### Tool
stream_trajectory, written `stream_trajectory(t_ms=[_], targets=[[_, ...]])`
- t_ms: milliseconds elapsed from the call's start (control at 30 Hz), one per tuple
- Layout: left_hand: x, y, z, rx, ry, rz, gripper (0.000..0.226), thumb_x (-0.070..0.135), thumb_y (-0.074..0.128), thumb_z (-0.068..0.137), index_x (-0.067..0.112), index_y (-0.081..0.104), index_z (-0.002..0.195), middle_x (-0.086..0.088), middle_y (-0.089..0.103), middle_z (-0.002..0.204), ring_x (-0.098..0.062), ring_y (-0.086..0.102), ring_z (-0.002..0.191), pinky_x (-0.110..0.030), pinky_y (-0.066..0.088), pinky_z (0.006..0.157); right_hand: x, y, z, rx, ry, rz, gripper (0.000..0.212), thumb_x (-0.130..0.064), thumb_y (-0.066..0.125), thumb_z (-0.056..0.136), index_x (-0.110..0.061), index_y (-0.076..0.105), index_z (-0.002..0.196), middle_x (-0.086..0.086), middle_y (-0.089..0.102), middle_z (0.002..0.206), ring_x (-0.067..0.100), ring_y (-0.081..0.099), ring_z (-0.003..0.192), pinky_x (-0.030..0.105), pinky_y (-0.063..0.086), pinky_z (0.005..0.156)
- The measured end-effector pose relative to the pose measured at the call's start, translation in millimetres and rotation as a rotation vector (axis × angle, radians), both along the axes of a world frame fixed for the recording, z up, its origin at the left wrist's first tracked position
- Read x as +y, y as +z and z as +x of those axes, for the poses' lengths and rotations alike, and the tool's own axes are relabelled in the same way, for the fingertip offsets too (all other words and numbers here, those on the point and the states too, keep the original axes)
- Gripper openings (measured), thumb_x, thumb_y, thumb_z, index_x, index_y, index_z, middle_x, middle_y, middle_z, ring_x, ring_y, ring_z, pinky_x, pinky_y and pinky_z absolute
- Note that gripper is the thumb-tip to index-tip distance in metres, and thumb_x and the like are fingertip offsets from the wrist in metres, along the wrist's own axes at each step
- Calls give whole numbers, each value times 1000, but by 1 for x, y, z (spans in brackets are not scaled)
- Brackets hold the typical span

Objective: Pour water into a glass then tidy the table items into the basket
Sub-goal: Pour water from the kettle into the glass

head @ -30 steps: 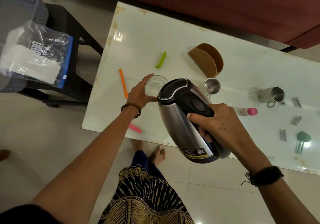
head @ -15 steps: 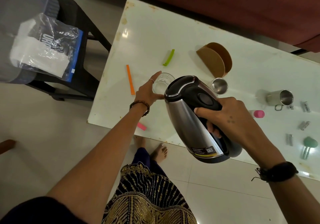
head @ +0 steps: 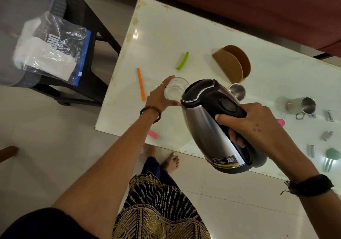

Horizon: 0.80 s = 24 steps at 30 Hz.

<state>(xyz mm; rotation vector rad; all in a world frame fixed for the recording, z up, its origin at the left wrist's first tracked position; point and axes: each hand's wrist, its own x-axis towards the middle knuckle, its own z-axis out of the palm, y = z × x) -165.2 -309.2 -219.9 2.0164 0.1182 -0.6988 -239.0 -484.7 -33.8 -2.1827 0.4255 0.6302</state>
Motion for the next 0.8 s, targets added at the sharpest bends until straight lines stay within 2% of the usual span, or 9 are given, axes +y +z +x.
stream_trajectory(t_ms=[167,433,633,800], targets=[[1,-2,-1,-5,-7,10,91,23,81,64,36,29,138,5,53,133,-23,47,122,-25,37,91,-1,-1,-1,1,6,-22,36,-21,63,82,-17,50,49,-4,51,29,4,44,26,6,37,36],[1,-1,0,-7,-14,0,91,23,80,65,33,29,140,-1,53,133,-26,47,122,-32,39,97,-1,2,-1,-11,18,-35,37,-21,63,83,-19,48,48,-5,50,29,4,45,28,5,37,36],[1,-1,0,-9,-6,-9,90,21,80,65,32,31,139,3,52,134,-22,47,123,-24,37,95,1,4,0,-13,14,-23,38,-20,63,81,-19,50,46,-3,51,29,4,44,27,6,38,36],[1,-1,0,-14,-5,-7,90,19,80,65,31,31,139,2,52,134,-22,47,122,-25,37,96,2,4,0,-8,19,-30,36,-21,63,80,-17,51,46,-3,51,29,6,43,27,6,39,36]])
